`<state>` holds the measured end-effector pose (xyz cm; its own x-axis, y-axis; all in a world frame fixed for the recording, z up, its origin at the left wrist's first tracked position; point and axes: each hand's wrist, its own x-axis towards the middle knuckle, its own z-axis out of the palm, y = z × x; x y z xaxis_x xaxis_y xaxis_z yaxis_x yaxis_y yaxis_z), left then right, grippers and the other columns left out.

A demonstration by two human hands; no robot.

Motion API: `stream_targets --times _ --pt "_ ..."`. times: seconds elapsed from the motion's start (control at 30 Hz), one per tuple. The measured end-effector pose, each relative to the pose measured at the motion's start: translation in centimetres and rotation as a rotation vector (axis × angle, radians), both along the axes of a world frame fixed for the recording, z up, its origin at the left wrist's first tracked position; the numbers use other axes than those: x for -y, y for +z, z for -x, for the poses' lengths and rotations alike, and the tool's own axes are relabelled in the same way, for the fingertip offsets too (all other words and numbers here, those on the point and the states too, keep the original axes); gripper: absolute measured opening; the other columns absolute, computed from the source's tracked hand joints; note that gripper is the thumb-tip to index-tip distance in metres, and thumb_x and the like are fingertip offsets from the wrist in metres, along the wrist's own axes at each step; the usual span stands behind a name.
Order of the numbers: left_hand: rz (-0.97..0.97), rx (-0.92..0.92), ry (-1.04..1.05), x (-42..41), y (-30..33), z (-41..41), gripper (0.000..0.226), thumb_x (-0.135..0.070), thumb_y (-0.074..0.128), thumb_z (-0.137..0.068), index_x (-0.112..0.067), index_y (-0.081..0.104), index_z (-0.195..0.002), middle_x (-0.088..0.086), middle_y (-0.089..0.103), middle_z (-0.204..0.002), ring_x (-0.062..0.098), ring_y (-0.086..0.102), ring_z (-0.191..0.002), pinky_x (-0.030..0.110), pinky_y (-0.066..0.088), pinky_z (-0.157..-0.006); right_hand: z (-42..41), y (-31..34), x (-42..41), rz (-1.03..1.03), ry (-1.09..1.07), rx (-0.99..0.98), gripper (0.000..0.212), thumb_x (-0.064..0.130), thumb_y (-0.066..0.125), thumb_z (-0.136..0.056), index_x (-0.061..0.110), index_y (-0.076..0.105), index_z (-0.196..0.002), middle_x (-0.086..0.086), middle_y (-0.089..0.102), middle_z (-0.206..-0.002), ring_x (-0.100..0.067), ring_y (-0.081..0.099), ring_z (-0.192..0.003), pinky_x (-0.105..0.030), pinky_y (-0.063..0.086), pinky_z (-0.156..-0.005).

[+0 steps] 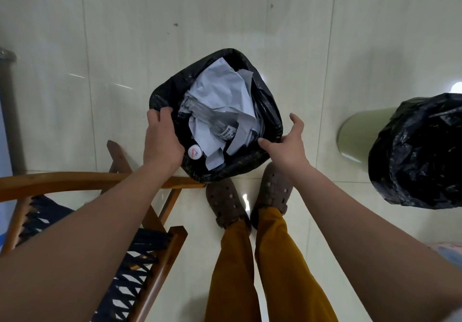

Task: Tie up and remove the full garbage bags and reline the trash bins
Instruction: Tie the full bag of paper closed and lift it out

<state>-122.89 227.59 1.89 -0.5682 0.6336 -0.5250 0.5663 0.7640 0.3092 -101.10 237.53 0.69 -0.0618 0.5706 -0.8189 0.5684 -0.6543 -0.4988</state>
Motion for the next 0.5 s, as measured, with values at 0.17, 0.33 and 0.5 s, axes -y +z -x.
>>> stream_targets --times 0.17,0.33,0.5 --pt "0.032 0.048 0.051 -0.1 0.6 0.2 0.067 0.01 0.059 -0.08 -0.006 0.032 -0.139 0.019 0.031 -0.133 0.035 0.052 -0.097 0.039 0.045 -0.082 -0.8 1.1 -0.3 -0.009 0.096 0.068 0.093 0.004 0.073 -0.083 0.029 0.013 -0.149 0.001 0.055 -0.08 -0.006 0.056 -0.073 -0.013 0.037 -0.056" --pt "0.018 0.039 0.197 0.1 0.9 -0.7 0.08 0.008 0.062 -0.08 -0.013 0.022 -0.146 0.016 0.023 -0.136 0.025 0.048 -0.088 0.035 0.045 -0.083 -0.9 1.2 -1.0 0.015 0.088 0.101 0.079 0.007 0.072 -0.085 0.024 0.023 -0.145 0.001 0.054 -0.081 -0.01 0.054 -0.076 -0.022 0.043 -0.067" --pt "-0.009 0.138 0.312 0.8 0.0 -0.8 0.077 0.005 0.055 -0.085 -0.018 0.023 -0.151 0.017 0.04 -0.14 0.032 0.047 -0.121 0.036 0.037 -0.103 -1.0 0.4 -0.7 -0.01 0.028 0.098 0.069 0.007 0.073 -0.084 0.021 0.034 -0.14 -0.003 0.059 -0.084 -0.022 0.063 -0.09 -0.03 0.05 -0.081"
